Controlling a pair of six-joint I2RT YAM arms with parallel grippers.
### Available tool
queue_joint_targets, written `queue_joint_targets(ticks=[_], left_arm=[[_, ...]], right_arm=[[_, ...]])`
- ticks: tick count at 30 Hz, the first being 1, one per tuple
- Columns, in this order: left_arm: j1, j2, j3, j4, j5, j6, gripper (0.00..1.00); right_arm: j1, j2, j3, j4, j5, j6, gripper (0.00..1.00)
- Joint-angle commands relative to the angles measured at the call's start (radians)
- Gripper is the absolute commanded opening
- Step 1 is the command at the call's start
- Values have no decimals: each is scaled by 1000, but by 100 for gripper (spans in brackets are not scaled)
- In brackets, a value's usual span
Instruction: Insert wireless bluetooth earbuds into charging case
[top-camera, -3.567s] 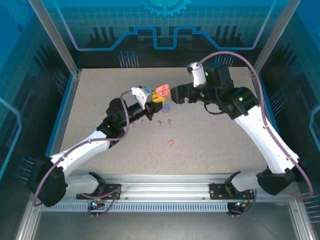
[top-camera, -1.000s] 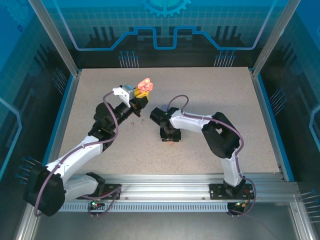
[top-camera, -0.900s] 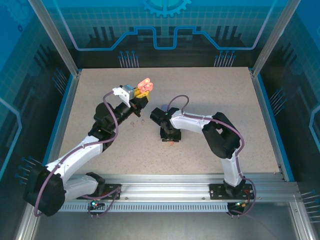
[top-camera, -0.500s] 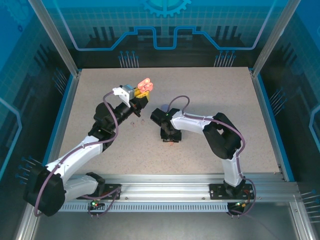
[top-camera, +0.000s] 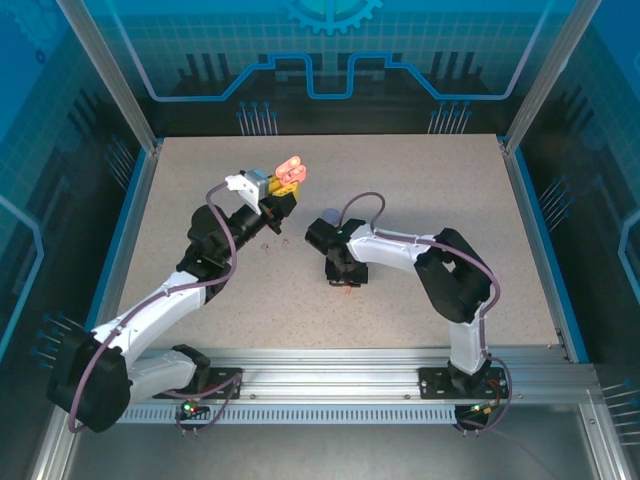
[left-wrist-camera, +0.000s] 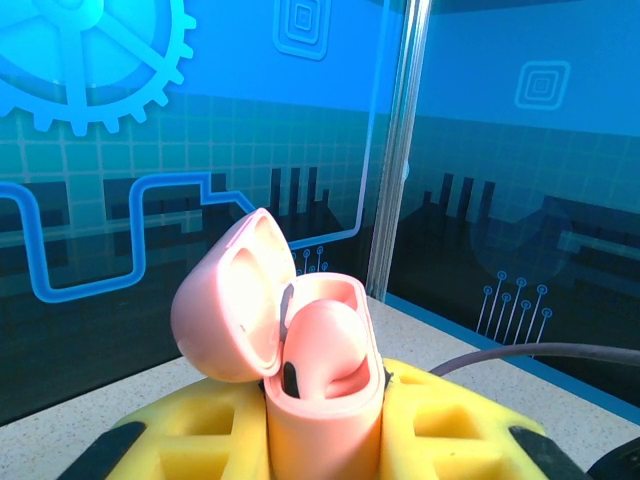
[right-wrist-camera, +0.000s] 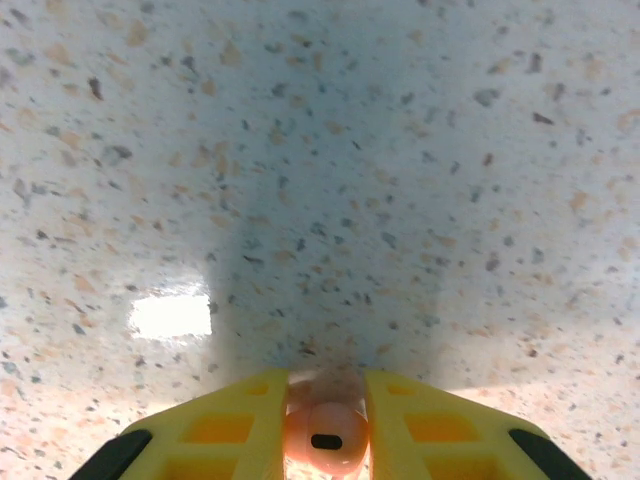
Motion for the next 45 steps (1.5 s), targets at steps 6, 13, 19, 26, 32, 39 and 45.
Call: queue_joint_targets(ticks=[6,13,19,26,32,39,45], left_arm=[[12,-4,16,34,24,-25,0],[11,-5,17,28,28,-27,0],[11,0,23,22,40,-28,0],[12,5,32,18,61,-33,0],[11,18,43,14,82,-41,0],[9,46,57,15,131,-59,0],[1,71,82,3,187,-66,0]], right_arm=[[-9,-113,-1,-23,54,-15,24],[-35,-193,10,-19,79,-48,24],[-72,-299,66,-21,112,-124,24],[-109,-427,179,18,144,-259,25],[-137,-479,301,66,120,-361,26],[-150,-494,396,167,76,-465,27],[-148,-486,426,266,22,-531,27]])
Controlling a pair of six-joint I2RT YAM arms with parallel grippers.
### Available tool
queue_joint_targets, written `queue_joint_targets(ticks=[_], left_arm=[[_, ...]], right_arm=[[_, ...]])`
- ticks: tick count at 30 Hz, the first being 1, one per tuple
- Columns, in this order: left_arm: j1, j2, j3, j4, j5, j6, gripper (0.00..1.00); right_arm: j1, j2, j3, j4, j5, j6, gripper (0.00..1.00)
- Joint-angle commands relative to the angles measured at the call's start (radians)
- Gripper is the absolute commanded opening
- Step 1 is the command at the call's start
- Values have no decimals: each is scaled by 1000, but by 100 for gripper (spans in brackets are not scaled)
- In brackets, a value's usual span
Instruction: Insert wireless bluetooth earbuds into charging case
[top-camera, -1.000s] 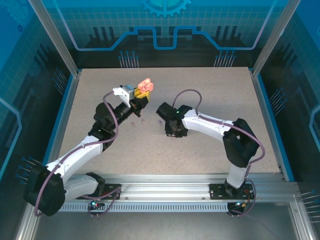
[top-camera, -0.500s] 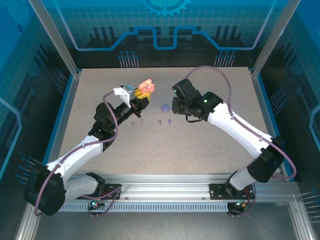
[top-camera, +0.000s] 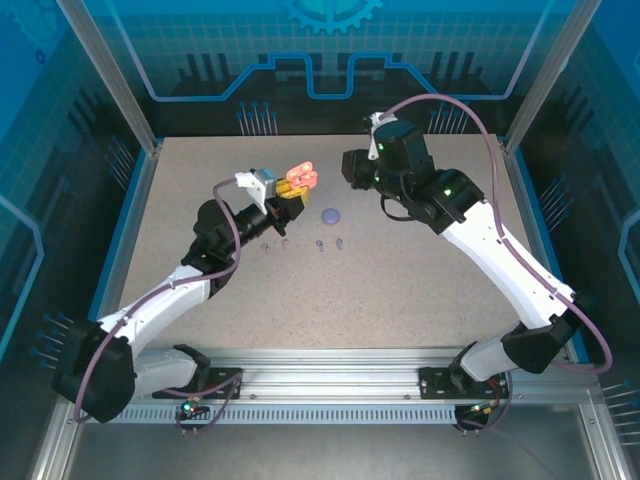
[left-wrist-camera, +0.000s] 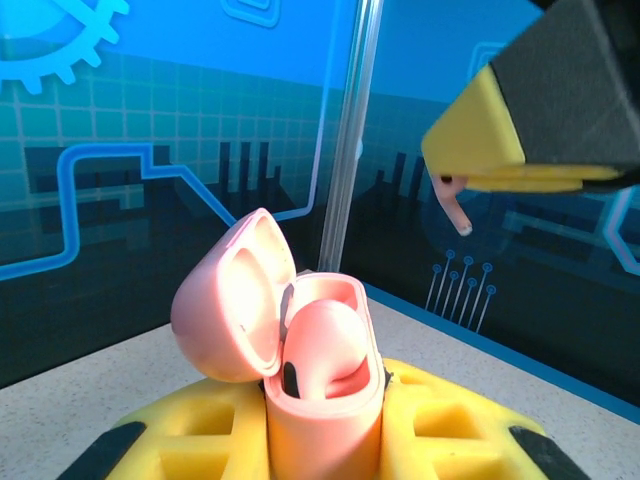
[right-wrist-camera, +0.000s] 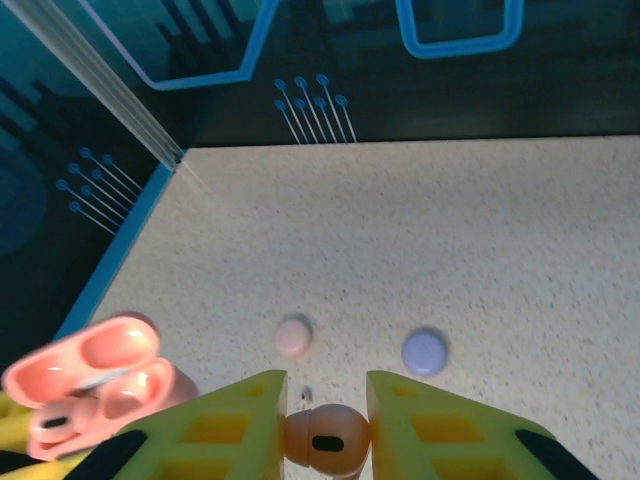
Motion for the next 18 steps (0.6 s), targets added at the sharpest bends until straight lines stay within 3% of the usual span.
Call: queue_joint_targets(ticks=[1,18], left_arm=[[0,13,55,6,67,-14,0],[-23,57,157,-110,189,16,0]], right_arm=[[-6,-9,35,100,-48,-72,27],[37,-52,-120,351,-145,-239,26]])
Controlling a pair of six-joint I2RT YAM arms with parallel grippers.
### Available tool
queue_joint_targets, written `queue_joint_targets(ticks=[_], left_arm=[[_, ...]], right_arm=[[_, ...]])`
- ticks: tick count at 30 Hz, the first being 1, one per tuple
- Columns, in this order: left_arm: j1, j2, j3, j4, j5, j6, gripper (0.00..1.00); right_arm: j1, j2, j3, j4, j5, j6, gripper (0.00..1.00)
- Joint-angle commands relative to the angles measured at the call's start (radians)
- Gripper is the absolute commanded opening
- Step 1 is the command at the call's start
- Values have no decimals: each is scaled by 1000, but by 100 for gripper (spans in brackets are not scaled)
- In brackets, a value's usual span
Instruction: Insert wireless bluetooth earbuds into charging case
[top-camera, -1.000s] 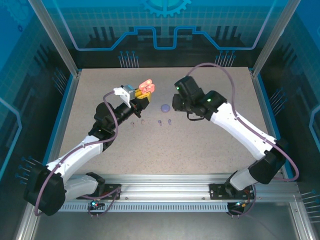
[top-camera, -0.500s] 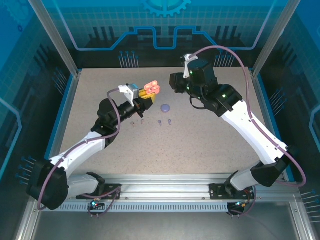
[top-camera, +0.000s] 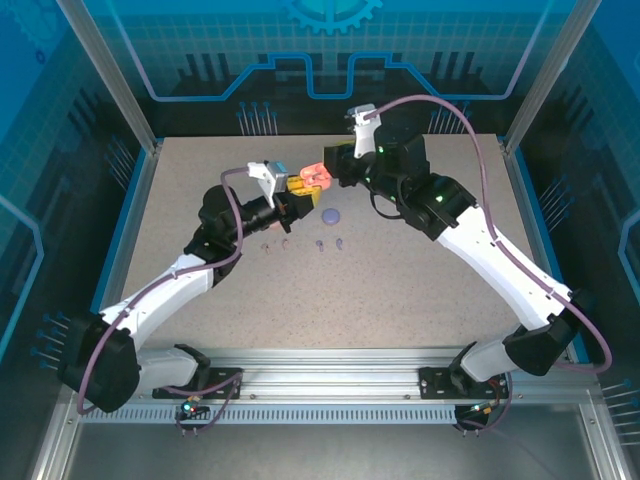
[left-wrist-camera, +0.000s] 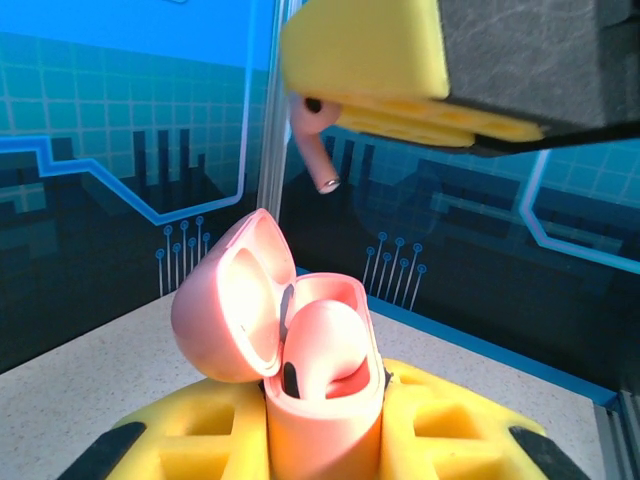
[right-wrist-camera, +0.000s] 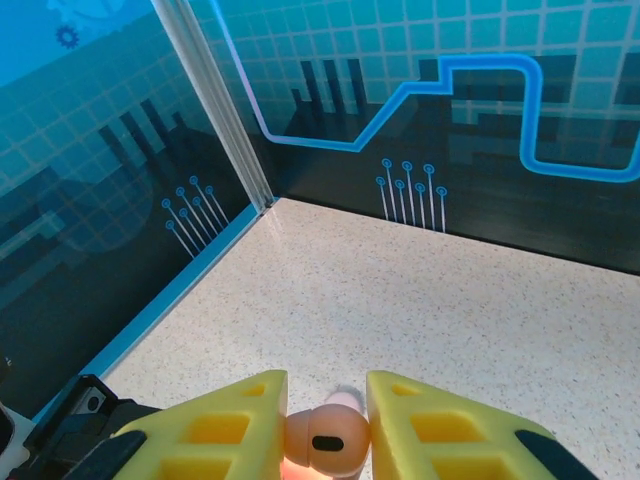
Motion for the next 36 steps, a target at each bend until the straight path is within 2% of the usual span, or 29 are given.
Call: queue_joint_targets(ticks=[1,36], left_arm=[[-8,7,43,-17,43,18,0],[-13,4,56,-21,28,34,0]], right_arm=[[13,-39,-35,87,-32,-59,26],[17,-61,-152,118,-48,-40,24]])
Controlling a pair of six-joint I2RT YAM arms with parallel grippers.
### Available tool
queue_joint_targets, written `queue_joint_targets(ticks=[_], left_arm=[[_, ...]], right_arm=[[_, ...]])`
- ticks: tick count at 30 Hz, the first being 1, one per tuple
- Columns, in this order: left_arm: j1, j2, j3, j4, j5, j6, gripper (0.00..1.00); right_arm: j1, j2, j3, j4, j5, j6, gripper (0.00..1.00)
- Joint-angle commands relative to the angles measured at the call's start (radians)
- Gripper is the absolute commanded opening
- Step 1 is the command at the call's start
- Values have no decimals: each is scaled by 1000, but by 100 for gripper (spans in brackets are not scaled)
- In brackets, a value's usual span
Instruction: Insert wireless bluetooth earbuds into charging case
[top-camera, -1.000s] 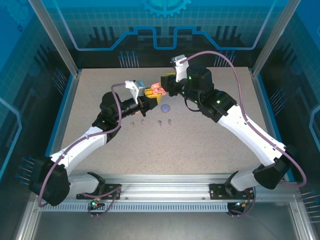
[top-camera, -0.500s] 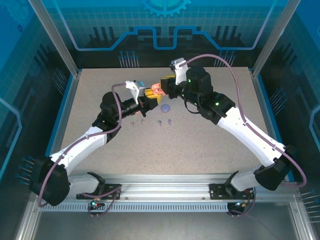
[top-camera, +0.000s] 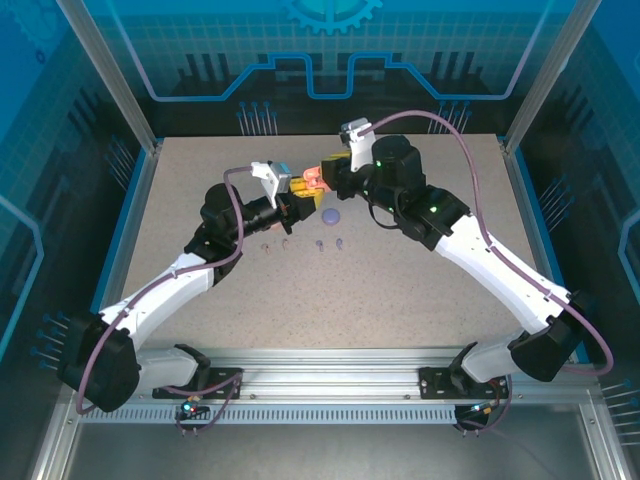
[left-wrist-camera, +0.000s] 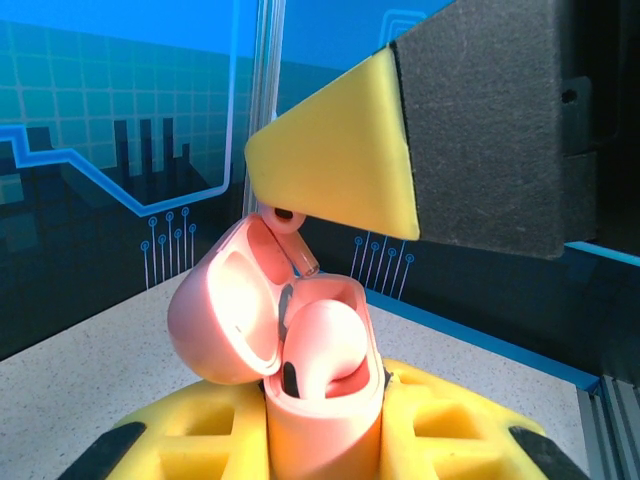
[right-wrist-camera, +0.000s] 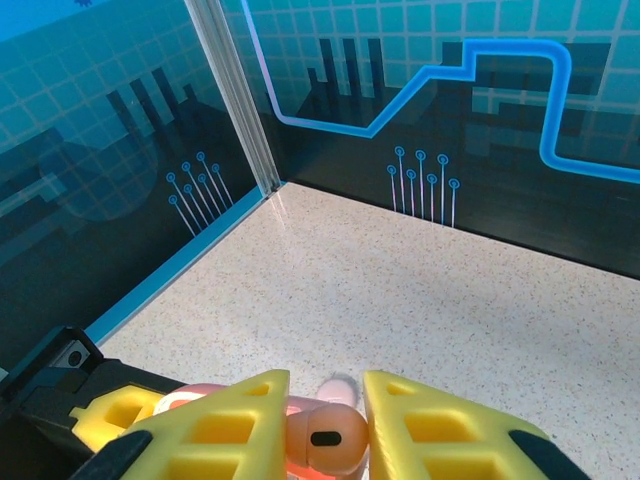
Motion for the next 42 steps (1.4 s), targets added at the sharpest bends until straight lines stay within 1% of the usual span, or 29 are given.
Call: queue_joint_targets(ticks=[1,14,21,31,33,35,42], left_arm=[[-6,3,43,15,9,26,0],[-6,2,44,23,0,22,0],[-5,-2,42,33,-10,22,0],[-6,-4,40,37,-13,22,0],[-6,-4,39,37,-14,23,0],[-6,-5,38,37,-14,23,0],[-6,-5,36,39,-12,18,0]], right_arm=[[11,-24,-19,22,-17,15,24],[19,-35,-55,35,-33,25,24],[39,-34,-86,40,-18,17,24],[60,-38,-95,35,4,7,27],[60,-41,-95,35,8,9,30],[61,-44,-92,33,27,14,34],[44,-64,-58,32,52,44,57]])
